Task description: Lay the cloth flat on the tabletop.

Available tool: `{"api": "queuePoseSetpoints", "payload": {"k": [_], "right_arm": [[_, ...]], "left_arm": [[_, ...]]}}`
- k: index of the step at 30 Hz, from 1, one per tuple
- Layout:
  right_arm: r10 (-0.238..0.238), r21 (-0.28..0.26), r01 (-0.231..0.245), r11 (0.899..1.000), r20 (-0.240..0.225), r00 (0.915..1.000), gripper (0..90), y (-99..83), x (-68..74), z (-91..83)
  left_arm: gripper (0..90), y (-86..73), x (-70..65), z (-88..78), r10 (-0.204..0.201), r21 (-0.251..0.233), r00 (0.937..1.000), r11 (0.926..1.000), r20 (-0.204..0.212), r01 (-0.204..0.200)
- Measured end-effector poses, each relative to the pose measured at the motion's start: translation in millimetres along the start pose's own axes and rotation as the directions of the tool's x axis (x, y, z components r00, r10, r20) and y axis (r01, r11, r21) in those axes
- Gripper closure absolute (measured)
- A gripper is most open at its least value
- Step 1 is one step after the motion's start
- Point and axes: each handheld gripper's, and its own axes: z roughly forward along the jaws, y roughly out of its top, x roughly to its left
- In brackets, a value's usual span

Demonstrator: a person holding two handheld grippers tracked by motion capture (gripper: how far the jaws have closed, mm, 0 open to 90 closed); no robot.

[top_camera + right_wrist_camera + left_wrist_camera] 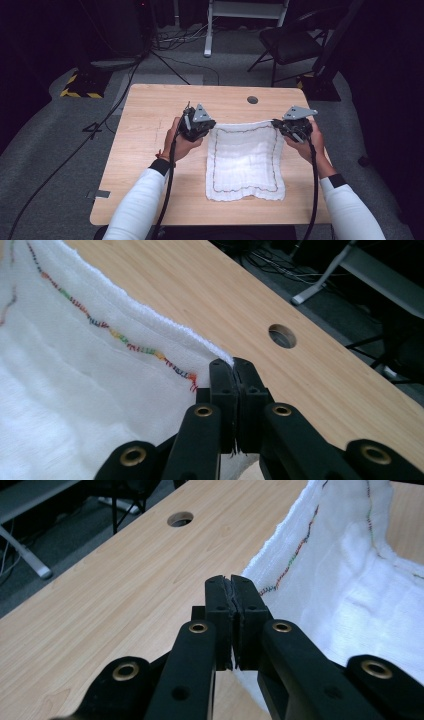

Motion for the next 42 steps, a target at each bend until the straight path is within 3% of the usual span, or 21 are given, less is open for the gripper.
{"api": "queuePoseSetpoints", "payload": {"k": [2, 5, 9, 12, 16, 17, 18, 20, 23, 26, 29, 31, 33, 35, 38, 39, 40, 42], "right_arm": [[-0.005, 0.009, 0.004, 1.000, 0.028, 0.9996, 88.7, 0.7, -2.9, 8.5], [-0.010, 0.042, 0.008, 0.999, 0.066, 0.9978, 88.7, 2.9, -7.9, 25.4], [0.007, 0.057, -0.012, 0.998, 0.081, 0.9967, 88.7, 3.8, -12.2, 35.8], [0.026, 0.076, -0.034, 0.997, 0.102, 0.9945, 88.7, 3.9, -16.7, 48.6], [0.013, 0.096, -0.024, 0.995, 0.116, 0.9932, 87.9, 3.1, -16.2, 59.4], [0.009, 0.107, -0.022, 0.994, 0.124, 0.9922, 84.0, 2.6, -15.7, 62.2], [0.001, 0.123, -0.020, 0.992, 0.153, 0.9883, 71.3, 1.4, -15.7, 66.8], [0.016, 0.142, -0.044, 0.989, 0.196, 0.9806, 65.9, -1.1, -16.8, 71.1], [0.068, 0.158, -0.096, 0.983, 0.174, 0.9824, 56.5, -8.0, -21.6, 70.6], [0.145, 0.158, -0.163, 0.974, 0.120, 0.9822, 48.7, -17.2, -25.2, 63.2], [0.114, 0.162, -0.134, 0.978, 0.127, 0.9853, 42.3, -26.9, -21.1, 51.9], [0.122, 0.169, -0.144, 0.975, 0.134, 0.9834, 40.0, -31.4, -22.9, 46.2], [0.151, 0.155, -0.172, 0.973, 0.141, 0.9785, 38.2, -34.3, -25.6, 40.0], [0.182, 0.130, -0.194, 0.972, 0.100, 0.9783, 38.0, -38.1, -23.7, 32.9], [0.155, 0.130, -0.159, 0.979, 0.042, 0.9870, 37.5, -46.3, -9.2, 25.7], [0.134, 0.146, -0.133, 0.980, 0.001, 0.9910, 36.7, -54.2, 4.4, 21.7], [0.134, 0.146, -0.133, 0.980, 0.001, 0.9910, 36.7, -54.2, 4.4, 21.7], [0.114, 0.166, -0.106, 0.980, -0.036, 0.9929, 35.9, -63.6, 17.8, 17.8]], "left_arm": [[87.4, 2.7, 5.5, 10.6, 0.013, 0.014, 0.9996, 0.9998, -0.026, -0.013], [87.4, 6.3, 14.2, 24.4, 0.002, 0.041, 0.9996, 0.9992, -0.029, -0.001], [88.0, 8.7, 24.9, 38.1, -0.004, 0.062, 0.9983, 0.9981, -0.058, 0.008], [89.9, 6.1, 32.8, 44.0, -0.032, 0.064, 0.9964, 0.9972, -0.079, 0.037], [90.0, 0.0, 41.1, 52.1, -0.069, 0.075, 0.9944, 0.9943, -0.080, 0.075], [90.0, -2.0, 41.9, 54.5, -0.083, 0.074, 0.9935, 0.9933, -0.077, 0.089], [89.7, -3.1, 41.4, 56.0, -0.089, 0.067, 0.9933, 0.9933, -0.074, 0.094], [86.7, -5.6, 37.1, 58.8, -0.087, 0.067, 0.9944, 0.9936, -0.060, 0.091], [79.5, -9.4, 25.0, 63.1, -0.060, 0.083, 0.9979, 0.9946, -0.025, 0.062], [67.6, -16.3, 11.5, 65.9, -0.069, 0.088, 0.9972, 0.9939, 0.027, 0.067], [55.0, -25.2, -5.6, 69.9, -0.023, 0.141, 0.9977, 0.9899, 0.063, 0.014], [51.5, -31.7, -14.7, 71.5, -0.010, 0.156, 0.9936, 0.9877, 0.113, -0.007], [46.4, -37.0, -22.5, 72.0, -0.012, 0.177, 0.9928, 0.9841, 0.120, -0.009], [38.8, -42.1, -28.6, 71.0, -0.020, 0.192, 0.9890, 0.9813, 0.146, -0.008], [30.4, -51.7, -39.7, 67.9, -0.028, 0.194, 0.9869, 0.9809, 0.159, -0.003], [26.2, -54.6, -43.0, 66.6, -0.021, 0.199, 0.9862, 0.9800, 0.164, -0.012], [26.2, -57.0, -45.9, 64.9, -0.021, 0.204, 0.9851, 0.9789, 0.171, -0.014], [24.4, -60.0, -51.2, 60.4, -0.013, 0.207, 0.9807, 0.9779, 0.195, -0.028]]}}
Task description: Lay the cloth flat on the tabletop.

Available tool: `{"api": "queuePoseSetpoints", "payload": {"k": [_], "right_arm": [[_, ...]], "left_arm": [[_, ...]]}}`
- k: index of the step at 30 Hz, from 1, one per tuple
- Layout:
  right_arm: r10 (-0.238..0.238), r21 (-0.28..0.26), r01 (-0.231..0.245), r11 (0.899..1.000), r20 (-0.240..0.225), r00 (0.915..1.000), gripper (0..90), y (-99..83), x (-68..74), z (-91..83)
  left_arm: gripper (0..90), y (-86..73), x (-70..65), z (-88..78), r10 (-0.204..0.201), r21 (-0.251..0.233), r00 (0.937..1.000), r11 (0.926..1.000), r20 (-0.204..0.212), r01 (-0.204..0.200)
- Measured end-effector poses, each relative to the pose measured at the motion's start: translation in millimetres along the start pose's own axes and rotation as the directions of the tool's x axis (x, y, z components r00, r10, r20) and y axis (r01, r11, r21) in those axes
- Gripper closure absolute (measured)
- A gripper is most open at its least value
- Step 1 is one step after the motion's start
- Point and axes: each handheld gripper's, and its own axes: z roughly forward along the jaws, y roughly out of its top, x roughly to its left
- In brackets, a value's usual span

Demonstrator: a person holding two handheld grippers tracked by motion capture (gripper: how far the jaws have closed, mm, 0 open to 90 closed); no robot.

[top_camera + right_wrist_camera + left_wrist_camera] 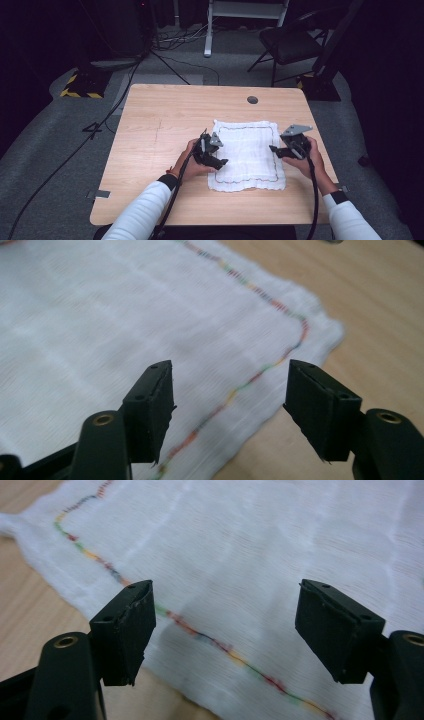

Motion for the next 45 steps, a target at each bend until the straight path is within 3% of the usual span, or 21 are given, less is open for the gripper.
{"api": "queuePoseSetpoints", "payload": {"k": [3, 6, 9, 13, 15, 17, 22, 28, 34, 39, 42, 45], "right_arm": [[-0.013, 0.030, 0.014, 0.999, -0.045, 0.9989, 34.1, -19.1, 13.7, -5.4], [-0.005, 0.025, 0.007, 1.000, -0.077, 0.9970, 33.7, -36.0, 24.6, -17.7], [-0.041, 0.039, 0.044, 0.998, -0.070, 0.9967, 33.6, -48.2, 35.6, -28.3], [-0.029, 0.046, 0.033, 0.998, -0.093, 0.9953, 33.5, -64.6, 42.3, -37.6], [-0.028, 0.050, 0.033, 0.998, -0.102, 0.9944, 33.9, -70.3, 44.6, -40.3], [-0.022, 0.055, 0.028, 0.998, -0.101, 0.9946, 35.4, -75.1, 46.3, -42.7], [-0.028, 0.070, 0.034, 0.997, -0.085, 0.9960, 36.3, -83.7, 52.0, -46.8], [0.020, 0.075, -0.013, 0.997, -0.094, 0.9953, 36.3, -91.7, 56.1, -53.4], [0.056, 0.075, -0.048, 0.996, -0.101, 0.9933, 34.5, -99.6, 59.4, -60.1], [0.042, 0.086, -0.033, 0.996, -0.107, 0.9934, 32.9, -102.0, 62.2, -64.5], [0.008, 0.084, 0.000, 0.996, -0.088, 0.9961, 35.1, -102.7, 61.9, -67.2], [0.020, 0.037, -0.017, 0.999, -0.076, 0.9969, 38.0, -102.5, 58.4, -71.9]], "left_arm": [[21.6, -6.4, -11.5, -5.4, 0.046, -0.009, 0.9987, 0.9989, 0.019, -0.046], [19.5, -13.6, -19.8, -10.4, 0.074, -0.019, 0.9965, 0.9971, 0.040, -0.073], [18.9, -22.1, -26.3, -15.6, 0.079, -0.020, 0.9950, 0.9968, 0.061, -0.078], [18.9, -35.3, -34.7, -18.3, 0.114, 0.025, 0.9915, 0.9930, 0.063, -0.115], [22.6, -41.7, -35.7, -22.4, 0.112, 0.006, 0.9909, 0.9936, 0.075, -0.113], [22.8, -45.1, -36.0, -27.0, 0.111, 0.020, 0.9914, 0.9934, 0.068, -0.113], [27.0, -54.4, -36.9, -32.2, 0.051, 0.011, 0.9954, 0.9986, 0.082, -0.052], [27.3, -58.7, -43.5, -35.4, 0.017, 0.006, 0.9983, 0.9998, 0.056, -0.017], [28.4, -64.5, -50.7, -41.7, 0.039, 0.012, 0.9964, 0.9991, 0.075, -0.040], [28.4, -71.5, -57.1, -50.2, 0.053, 0.028, 0.9938, 0.9980, 0.098, -0.056], [25.9, -76.4, -61.8, -55.7, 0.090, 0.049, 0.9893, 0.9942, 0.115, -0.096], [21.4, -75.7, -55.7, -59.2, 0.069, 0.027, 0.9927, 0.9970, 0.099, -0.072]]}}
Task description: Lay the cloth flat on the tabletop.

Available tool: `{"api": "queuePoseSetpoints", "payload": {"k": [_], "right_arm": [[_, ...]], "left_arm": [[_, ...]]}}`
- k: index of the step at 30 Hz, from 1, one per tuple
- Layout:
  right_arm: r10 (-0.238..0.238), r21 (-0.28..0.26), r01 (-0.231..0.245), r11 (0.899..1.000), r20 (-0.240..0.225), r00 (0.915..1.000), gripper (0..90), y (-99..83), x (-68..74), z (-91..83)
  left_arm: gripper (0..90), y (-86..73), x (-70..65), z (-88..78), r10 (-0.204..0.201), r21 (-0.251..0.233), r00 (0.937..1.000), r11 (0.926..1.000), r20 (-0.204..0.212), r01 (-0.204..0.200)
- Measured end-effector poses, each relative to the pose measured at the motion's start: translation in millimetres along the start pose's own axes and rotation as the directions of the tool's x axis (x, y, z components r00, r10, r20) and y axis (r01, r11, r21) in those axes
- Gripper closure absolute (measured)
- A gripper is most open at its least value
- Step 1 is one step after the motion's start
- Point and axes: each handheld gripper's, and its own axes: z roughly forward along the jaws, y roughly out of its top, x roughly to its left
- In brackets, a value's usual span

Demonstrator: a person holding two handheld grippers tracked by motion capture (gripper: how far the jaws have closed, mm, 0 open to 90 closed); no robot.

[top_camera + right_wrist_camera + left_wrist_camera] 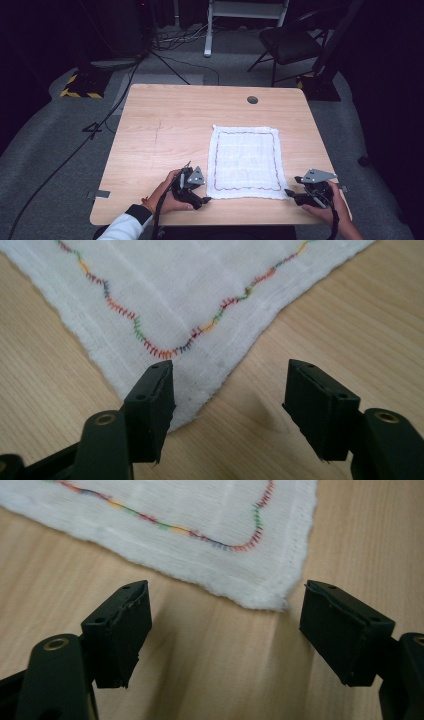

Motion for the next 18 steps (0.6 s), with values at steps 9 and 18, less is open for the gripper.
{"api": "queuePoseSetpoints", "payload": {"k": [9, 18], "right_arm": [[0.028, -0.070, -0.022, 0.997, 0.079, 0.9965, 41.5, 22.5, -19.9, -4.4], [0.032, -0.076, -0.020, 0.997, 0.165, 0.9858, 45.7, 70.6, -75.0, 37.3]], "left_arm": [[24.5, 28.4, 45.7, -6.0, -0.070, -0.093, 0.9847, 0.9941, -0.160, 0.055], [28.1, 76.0, 110.1, 30.2, -0.179, -0.131, 0.9512, 0.9800, -0.251, 0.150]]}}
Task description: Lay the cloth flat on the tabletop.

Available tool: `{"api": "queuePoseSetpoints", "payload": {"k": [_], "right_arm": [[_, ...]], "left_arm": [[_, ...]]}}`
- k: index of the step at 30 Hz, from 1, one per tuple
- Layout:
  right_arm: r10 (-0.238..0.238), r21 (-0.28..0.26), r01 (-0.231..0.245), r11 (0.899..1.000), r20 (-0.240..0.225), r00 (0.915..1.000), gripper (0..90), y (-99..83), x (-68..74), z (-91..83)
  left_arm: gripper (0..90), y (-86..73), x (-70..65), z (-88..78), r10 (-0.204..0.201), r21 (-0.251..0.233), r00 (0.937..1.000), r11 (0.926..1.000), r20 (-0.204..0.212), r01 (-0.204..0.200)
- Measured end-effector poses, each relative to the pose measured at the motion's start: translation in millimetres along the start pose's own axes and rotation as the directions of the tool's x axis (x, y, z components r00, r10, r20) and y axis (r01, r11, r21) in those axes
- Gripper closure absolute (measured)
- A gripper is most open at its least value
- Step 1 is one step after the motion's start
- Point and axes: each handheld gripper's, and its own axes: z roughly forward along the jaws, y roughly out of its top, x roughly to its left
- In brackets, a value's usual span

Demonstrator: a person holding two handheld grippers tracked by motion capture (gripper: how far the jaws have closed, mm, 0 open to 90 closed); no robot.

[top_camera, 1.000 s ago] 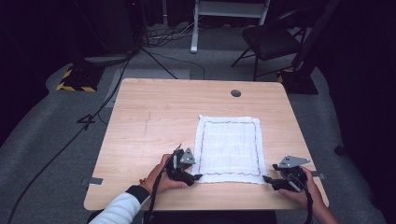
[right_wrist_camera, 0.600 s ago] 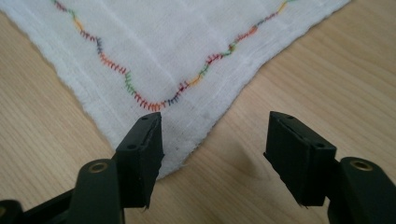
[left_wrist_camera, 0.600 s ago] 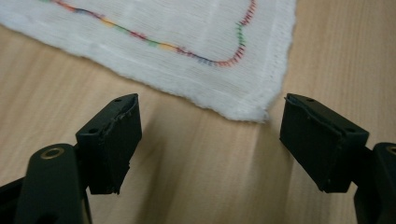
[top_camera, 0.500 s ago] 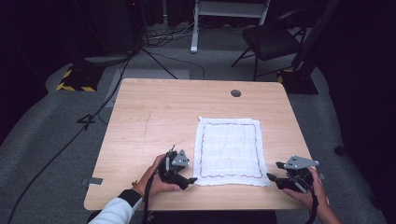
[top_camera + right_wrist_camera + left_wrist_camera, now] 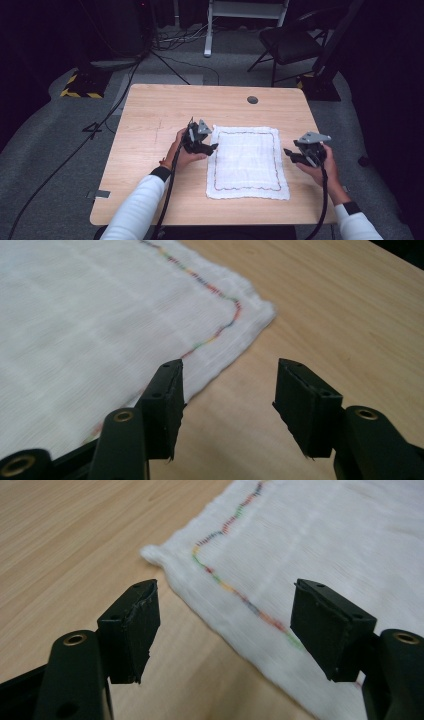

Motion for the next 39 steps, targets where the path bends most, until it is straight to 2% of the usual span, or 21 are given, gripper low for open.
{"api": "queuePoseSetpoints", "payload": {"k": [2, 5, 7, 9, 12, 13, 16, 18, 22, 28, 31, 34, 36, 39], "right_arm": [[0.032, 0.003, -0.032, 0.999, -0.013, 0.9994, 45.8, 9.8, -10.2, 13.6], [0.058, 0.001, -0.058, 0.998, -0.016, 0.9982, 46.7, 22.5, -18.2, 32.0], [0.091, 0.001, -0.091, 0.996, -0.033, 0.9953, 48.7, 27.6, -21.6, 43.6], [0.110, 0.015, -0.110, 0.994, -0.041, 0.9931, 51.0, 30.0, -22.9, 56.1], [0.112, 0.061, -0.110, 0.992, -0.035, 0.9931, 52.4, 31.5, -23.4, 73.1], [0.117, 0.068, -0.115, 0.991, -0.030, 0.9926, 52.6, 32.0, -23.5, 76.8], [0.125, 0.080, -0.123, 0.989, -0.022, 0.9919, 53.8, 34.0, -23.4, 85.4], [0.107, 0.104, -0.106, 0.989, -0.002, 0.9942, 54.4, 35.4, -22.1, 91.5], [0.131, 0.095, -0.131, 0.987, 0.007, 0.9913, 55.2, 38.9, -23.3, 99.0], [0.085, 0.117, -0.088, 0.989, 0.034, 0.9958, 55.8, 53.7, -16.1, 109.8], [0.045, 0.107, -0.051, 0.993, 0.058, 0.9973, 57.5, 59.7, -9.1, 115.5], [0.028, 0.097, -0.035, 0.995, 0.073, 0.9970, 58.4, 64.6, -2.6, 120.5], [0.051, 0.106, -0.058, 0.993, 0.069, 0.9963, 56.3, 69.3, -2.0, 124.0], [0.047, 0.111, -0.054, 0.992, 0.065, 0.9968, 54.4, 76.1, 0.4, 129.3]], "left_arm": [[28.1, 7.4, 5.8, 12.9, -0.012, 0.006, 0.9998, 0.9999, -0.015, 0.012], [28.7, 14.9, 8.1, 30.6, 0.000, 0.035, 0.9987, 0.9994, -0.052, 0.002], [32.1, 18.6, 7.3, 39.0, 0.009, 0.065, 0.9966, 0.9979, -0.081, -0.004], [32.9, 20.2, 6.9, 45.7, 0.017, 0.079, 0.9956, 0.9968, -0.092, -0.010], [32.9, 20.7, 6.1, 54.1, 0.045, 0.125, 0.9906, 0.9917, -0.129, -0.029], [32.4, 20.2, 6.7, 55.2, 0.039, 0.123, 0.9912, 0.9922, -0.126, -0.024], [31.8, 17.9, 11.1, 55.4, 0.011, 0.112, 0.9938, 0.9937, -0.111, 0.001], [31.8, 16.2, 13.7, 54.8, 0.001, 0.107, 0.9942, 0.9942, -0.107, 0.010], [31.8, 14.1, 18.5, 52.5, 0.001, 0.111, 0.9913, 0.9938, -0.131, 0.014], [31.8, 9.7, 27.7, 48.2, -0.007, 0.113, 0.9882, 0.9933, -0.153, 0.024], [31.8, 6.4, 34.6, 45.5, -0.004, 0.111, 0.9866, 0.9936, -0.163, 0.022], [31.8, 3.1, 43.2, 42.7, -0.027, 0.111, 0.9859, 0.9928, -0.165, 0.046], [31.8, 1.3, 48.4, 40.7, -0.032, 0.115, 0.9842, 0.9920, -0.174, 0.053], [31.7, -2.1, 55.9, 38.1, -0.055, 0.112, 0.9824, 0.9908, -0.178, 0.076]]}}
